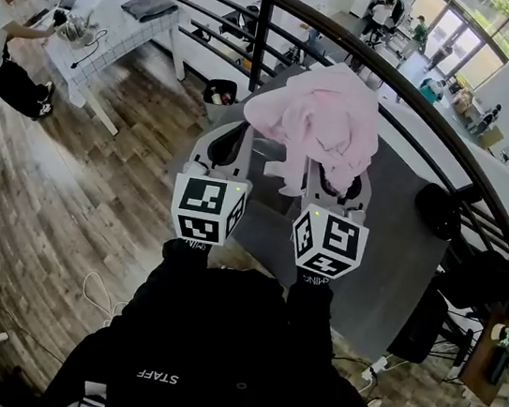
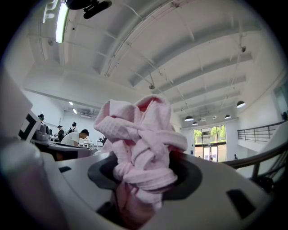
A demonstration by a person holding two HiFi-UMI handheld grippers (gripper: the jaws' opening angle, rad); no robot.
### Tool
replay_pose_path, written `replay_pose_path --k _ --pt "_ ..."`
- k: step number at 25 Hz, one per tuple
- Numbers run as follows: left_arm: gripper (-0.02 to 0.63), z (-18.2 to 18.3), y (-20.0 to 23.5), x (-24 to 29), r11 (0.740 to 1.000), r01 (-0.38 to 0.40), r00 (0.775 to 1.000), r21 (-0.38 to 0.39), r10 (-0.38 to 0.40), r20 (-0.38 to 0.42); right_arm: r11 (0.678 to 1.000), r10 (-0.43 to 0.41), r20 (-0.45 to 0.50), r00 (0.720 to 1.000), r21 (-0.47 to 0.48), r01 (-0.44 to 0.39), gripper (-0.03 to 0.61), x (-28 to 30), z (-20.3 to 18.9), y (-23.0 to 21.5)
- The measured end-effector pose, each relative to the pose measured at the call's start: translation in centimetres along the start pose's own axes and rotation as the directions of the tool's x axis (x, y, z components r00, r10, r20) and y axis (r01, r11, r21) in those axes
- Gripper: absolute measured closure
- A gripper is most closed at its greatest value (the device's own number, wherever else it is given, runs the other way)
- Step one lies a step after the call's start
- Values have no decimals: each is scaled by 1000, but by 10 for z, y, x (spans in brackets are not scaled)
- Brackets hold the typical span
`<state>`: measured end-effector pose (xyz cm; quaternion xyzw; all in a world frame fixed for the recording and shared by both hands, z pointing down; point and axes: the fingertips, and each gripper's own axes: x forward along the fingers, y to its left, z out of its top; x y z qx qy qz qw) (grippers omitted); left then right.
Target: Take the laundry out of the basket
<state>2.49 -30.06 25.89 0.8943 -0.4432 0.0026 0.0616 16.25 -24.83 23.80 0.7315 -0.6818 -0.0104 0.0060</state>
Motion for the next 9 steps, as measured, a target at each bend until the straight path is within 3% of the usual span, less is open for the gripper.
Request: replay_pose_path --k 9 --pt "614 -5 -2 -9 1000 -13 1000 0 13 1 1000 17 30 999 -9 -17 325 -9 5 3"
